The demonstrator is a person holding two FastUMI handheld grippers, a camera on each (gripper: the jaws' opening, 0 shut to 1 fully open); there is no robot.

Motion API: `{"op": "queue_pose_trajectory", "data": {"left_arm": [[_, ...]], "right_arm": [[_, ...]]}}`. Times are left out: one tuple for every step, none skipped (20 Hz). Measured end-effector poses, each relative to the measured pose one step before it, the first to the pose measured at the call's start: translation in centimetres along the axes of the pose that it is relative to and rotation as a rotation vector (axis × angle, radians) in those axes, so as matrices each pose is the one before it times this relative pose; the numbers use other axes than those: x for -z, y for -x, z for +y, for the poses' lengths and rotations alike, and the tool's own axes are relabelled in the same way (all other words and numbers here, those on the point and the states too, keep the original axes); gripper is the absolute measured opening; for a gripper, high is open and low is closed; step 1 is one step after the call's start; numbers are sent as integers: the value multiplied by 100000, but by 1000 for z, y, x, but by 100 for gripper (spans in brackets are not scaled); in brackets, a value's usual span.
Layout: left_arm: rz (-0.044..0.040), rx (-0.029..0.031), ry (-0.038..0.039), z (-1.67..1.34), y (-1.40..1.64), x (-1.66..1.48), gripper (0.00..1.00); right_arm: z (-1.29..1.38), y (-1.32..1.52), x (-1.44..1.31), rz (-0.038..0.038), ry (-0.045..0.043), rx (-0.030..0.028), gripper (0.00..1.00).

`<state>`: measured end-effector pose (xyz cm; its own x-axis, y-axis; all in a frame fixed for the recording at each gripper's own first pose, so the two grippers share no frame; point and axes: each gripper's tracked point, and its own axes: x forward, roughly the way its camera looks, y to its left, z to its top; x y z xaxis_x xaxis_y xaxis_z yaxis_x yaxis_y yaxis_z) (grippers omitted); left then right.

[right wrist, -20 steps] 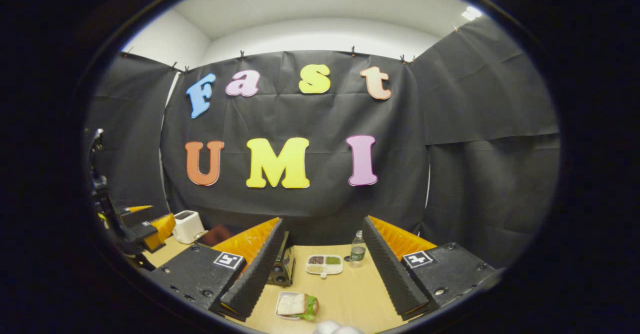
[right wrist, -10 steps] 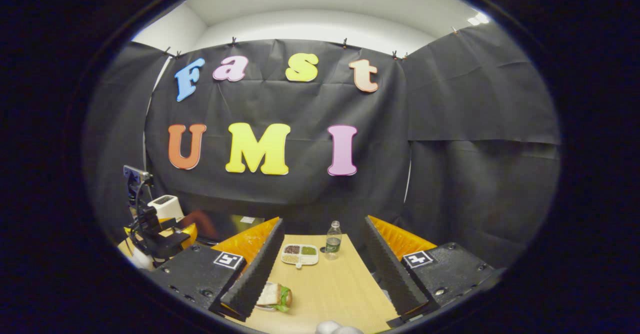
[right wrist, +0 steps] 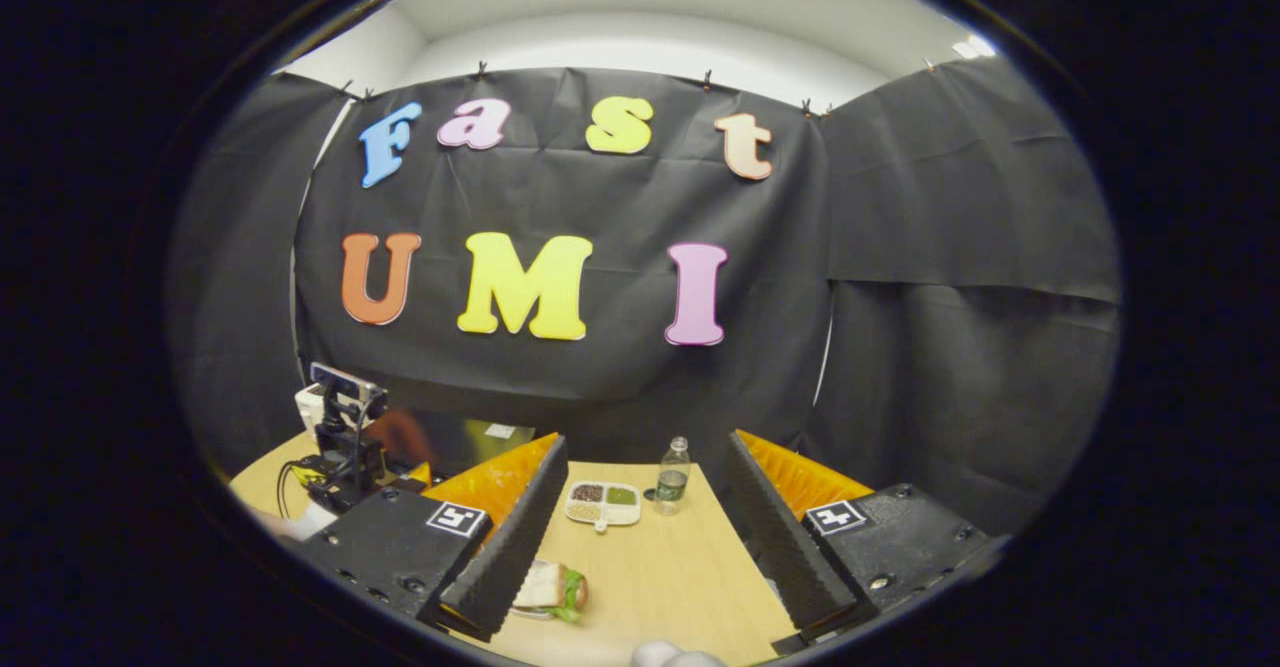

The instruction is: Open the electric oven with the left hand, put the food in, and close the electric oven.

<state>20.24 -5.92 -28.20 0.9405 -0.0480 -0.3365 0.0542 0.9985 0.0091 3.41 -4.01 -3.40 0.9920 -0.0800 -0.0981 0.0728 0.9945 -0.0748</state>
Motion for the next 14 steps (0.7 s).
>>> {"op": "queue_pose_trajectory", "data": {"left_arm": [[1061,75,-118,-54,-39,244,97],[-223,210,12,20,106,95,98],[794,212,369,83,17,76,98],[-104,117,346,74,221,-25,91],[458,-81,64,-13,280,158,98],[-19,-145,-166,-21,306,116,98],[128,-97,-300,-96,289,153,98],[9,-62,-82,-11,429,98,98],[117,58,-26,-16,310,198,98],[244,122,45,3,414,210,98],[332,189,-66,-92,528,452,98],[449,86,-175,-20,515,264,98],[525,-28,211,-66,487,323,98],[545,5,-69,-44,512,467,98]], "right_arm": [[217,26,-107,-195,304,-545,98],[175,-76,-30,-250,-64,-377,98],[110,68,-159,5,-231,-250,98],[5,-16,129,209,-266,-94,97],[60,53,12,-46,-467,-463,98],[-30,73,112,149,-432,107,98],[-28,52,44,323,-211,-261,98],[48,86,135,64,-308,-238,97],[-64,92,54,270,-258,-94,98],[62,140,189,151,-142,-472,98],[74,71,7,-61,-370,-169,98],[9,98,160,128,-690,-443,98],[178,136,105,370,-712,-597,98],[93,201,355,355,-528,-560,98]]}}
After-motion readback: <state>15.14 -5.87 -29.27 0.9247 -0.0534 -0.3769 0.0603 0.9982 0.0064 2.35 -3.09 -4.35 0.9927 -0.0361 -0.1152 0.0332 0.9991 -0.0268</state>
